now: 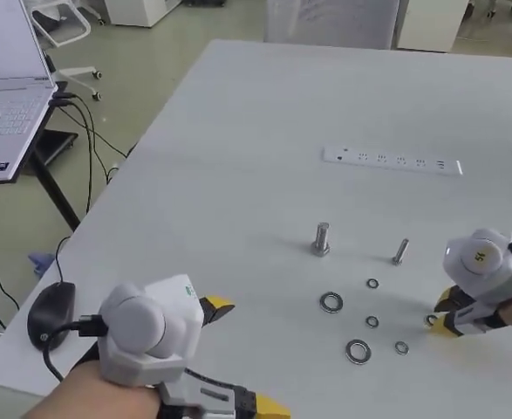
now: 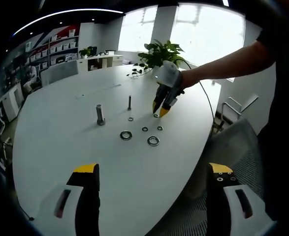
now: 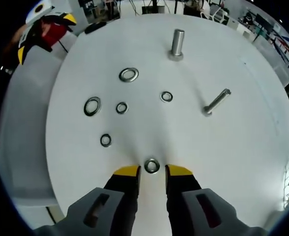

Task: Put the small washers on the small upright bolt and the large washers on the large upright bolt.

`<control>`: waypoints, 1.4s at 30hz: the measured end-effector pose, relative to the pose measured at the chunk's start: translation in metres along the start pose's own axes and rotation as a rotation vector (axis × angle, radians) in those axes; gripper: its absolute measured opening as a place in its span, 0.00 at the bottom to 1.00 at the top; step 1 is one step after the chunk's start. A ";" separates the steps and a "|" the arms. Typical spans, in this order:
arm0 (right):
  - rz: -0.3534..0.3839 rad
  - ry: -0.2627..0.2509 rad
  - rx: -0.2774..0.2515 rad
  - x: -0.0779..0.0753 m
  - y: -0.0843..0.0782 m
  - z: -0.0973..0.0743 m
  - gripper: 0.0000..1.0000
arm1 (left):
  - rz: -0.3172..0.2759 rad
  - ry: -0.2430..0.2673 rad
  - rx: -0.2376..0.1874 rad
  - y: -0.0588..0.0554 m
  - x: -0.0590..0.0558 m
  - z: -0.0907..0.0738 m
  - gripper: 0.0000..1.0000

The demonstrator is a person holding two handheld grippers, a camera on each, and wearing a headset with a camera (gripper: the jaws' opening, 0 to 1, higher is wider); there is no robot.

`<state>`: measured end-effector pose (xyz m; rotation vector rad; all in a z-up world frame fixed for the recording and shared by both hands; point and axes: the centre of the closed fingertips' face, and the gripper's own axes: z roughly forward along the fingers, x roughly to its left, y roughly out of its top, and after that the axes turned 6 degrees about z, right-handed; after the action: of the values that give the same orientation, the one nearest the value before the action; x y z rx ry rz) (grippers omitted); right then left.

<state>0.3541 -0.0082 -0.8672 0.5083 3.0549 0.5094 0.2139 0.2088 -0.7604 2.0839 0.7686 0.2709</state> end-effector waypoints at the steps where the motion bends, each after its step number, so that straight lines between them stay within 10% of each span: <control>1: -0.003 -0.001 0.003 0.000 0.000 0.000 0.21 | -0.001 0.000 -0.002 0.000 0.000 0.000 0.90; 18: -0.103 -0.018 0.082 -0.006 -0.005 0.006 0.16 | -0.007 0.005 -0.009 0.000 0.001 -0.003 0.88; 42: -0.022 -0.022 0.096 -0.015 -0.004 0.012 0.13 | -0.010 -0.006 0.000 -0.004 -0.006 -0.006 0.84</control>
<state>0.3677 -0.0127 -0.8802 0.4789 3.0718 0.3551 0.2051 0.2107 -0.7595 2.0795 0.7754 0.2584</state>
